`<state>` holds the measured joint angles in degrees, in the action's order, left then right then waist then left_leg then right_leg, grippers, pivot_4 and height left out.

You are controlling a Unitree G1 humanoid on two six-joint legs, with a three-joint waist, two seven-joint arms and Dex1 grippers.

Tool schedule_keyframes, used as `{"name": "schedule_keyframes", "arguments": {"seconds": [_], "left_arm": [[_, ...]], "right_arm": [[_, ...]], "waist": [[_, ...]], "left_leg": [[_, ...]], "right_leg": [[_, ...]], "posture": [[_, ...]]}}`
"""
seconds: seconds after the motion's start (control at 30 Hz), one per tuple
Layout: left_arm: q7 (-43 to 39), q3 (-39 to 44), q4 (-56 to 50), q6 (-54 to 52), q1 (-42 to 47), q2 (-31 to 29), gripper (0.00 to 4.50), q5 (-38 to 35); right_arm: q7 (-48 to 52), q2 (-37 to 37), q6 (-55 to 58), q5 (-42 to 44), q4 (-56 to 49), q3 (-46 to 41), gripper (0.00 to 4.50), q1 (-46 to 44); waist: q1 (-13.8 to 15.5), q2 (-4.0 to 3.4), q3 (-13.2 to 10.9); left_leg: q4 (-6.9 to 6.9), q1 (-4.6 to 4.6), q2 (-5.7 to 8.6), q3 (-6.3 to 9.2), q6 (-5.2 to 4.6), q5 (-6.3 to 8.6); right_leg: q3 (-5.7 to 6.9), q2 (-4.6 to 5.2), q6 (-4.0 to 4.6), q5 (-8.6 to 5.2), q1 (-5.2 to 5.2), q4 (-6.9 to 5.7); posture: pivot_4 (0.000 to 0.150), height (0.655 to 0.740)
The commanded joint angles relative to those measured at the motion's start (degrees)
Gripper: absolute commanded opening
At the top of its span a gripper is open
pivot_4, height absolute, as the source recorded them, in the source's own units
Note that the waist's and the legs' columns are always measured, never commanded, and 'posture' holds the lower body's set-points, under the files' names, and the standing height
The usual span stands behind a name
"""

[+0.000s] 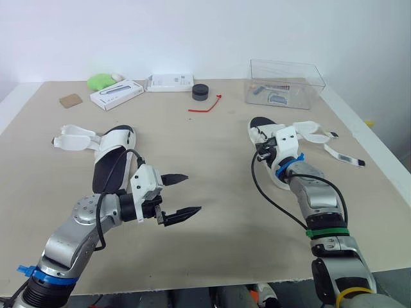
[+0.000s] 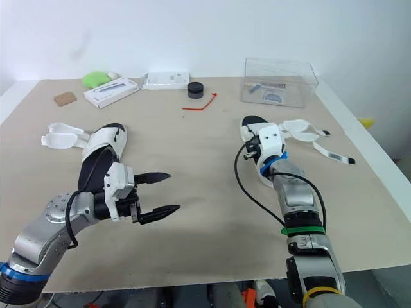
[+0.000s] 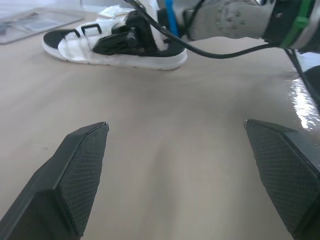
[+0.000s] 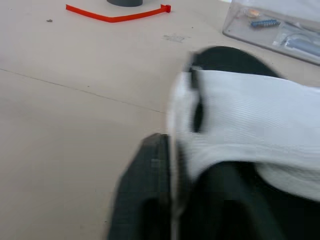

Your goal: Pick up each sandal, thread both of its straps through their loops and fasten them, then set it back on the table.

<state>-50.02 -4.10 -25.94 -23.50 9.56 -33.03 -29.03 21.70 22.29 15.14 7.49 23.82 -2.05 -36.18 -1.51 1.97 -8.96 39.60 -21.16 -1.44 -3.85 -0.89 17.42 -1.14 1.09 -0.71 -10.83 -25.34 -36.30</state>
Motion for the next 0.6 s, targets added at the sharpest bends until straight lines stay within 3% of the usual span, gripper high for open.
{"name": "schedule_keyframes", "arguments": {"seconds": [0.03, 0.2, 0.4, 0.6], "left_arm": [[0.77, 1.91, -0.83, 1.08, 0.75, -0.3, 4.5, 0.21], [-1.9, 4.58, 0.04, 0.95, 0.43, -3.5, 4.5, -1.13], [-6.14, 7.7, 0.76, 1.1, -0.53, -7.56, 4.5, -2.54], [-7.01, 8.04, 0.29, 2.31, -0.69, -7.4, 4.5, -2.39]], "right_arm": [[5.72, 0.95, -3.65, 0.2, -1.37, 1.34, 0.11, -0.9], [23.23, 6.13, -1.79, 5.06, -11.86, 4.4, 0.11, 2.14], [49.07, 19.57, 3.3, 14.25, -32.37, 10.05, 0.11, 9.71], [57.13, 22.68, 1.2, 15.0, -36.88, 13.47, 0.11, 10.66]], "waist": [[0.0, 0.0, 0.0], [0.15, -0.08, -0.05], [0.36, -0.29, -0.19], [0.34, -0.25, -0.21]], "left_leg": [[0.0, 0.0, -0.01, 0.0, 0.0, 0.0], [-0.03, -0.04, -0.08, 0.08, 0.0, 0.0], [-0.08, -0.18, -0.06, 0.15, -0.15, 0.1], [0.0, -0.12, -0.05, 0.08, -0.16, 0.12]], "right_leg": [[0.0, -0.01, 0.0, 0.0, 0.0, 0.0], [0.02, -0.06, 0.05, -0.02, -0.03, 0.0], [0.15, 0.01, 0.02, -0.06, -0.11, 0.1], [0.21, -0.01, -0.02, -0.06, -0.04, 0.16]], "posture": [[0.15, 0.74], [0.15, 0.74], [0.15, 0.74], [0.15, 0.74]]}}
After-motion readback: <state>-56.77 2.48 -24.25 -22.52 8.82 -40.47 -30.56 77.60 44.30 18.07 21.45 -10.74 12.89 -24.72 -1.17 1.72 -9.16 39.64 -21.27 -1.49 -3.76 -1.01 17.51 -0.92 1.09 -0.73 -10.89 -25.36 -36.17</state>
